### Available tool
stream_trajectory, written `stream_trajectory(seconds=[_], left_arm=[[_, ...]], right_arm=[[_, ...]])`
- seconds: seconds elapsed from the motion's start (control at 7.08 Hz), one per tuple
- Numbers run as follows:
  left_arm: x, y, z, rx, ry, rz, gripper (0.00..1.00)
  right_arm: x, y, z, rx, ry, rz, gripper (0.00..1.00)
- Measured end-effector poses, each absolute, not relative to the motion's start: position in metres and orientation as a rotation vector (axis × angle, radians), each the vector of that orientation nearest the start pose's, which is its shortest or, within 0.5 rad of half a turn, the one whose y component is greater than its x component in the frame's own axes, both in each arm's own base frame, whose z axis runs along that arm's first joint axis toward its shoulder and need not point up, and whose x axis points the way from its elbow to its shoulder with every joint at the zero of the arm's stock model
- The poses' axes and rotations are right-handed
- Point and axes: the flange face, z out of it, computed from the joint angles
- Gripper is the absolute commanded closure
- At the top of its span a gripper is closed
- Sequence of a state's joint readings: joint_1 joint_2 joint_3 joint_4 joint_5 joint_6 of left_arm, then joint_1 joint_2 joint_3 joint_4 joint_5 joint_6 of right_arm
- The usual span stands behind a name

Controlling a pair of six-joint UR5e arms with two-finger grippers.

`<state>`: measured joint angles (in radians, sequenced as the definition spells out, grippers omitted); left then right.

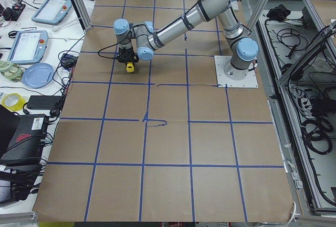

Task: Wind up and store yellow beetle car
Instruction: 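Roll the held car along the table away from its start with the left gripper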

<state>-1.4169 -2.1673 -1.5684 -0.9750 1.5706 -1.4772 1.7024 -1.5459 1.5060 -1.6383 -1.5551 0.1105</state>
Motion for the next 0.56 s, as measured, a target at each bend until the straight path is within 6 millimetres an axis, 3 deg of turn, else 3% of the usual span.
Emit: stream_trajectory(seconds=[0.56], left_arm=[[-0.076, -0.673, 0.191, -2.272, 2.174, 0.012, 0.91]], right_arm=[[0.200, -0.491, 0.515, -0.030, 3.108, -0.165, 0.00]])
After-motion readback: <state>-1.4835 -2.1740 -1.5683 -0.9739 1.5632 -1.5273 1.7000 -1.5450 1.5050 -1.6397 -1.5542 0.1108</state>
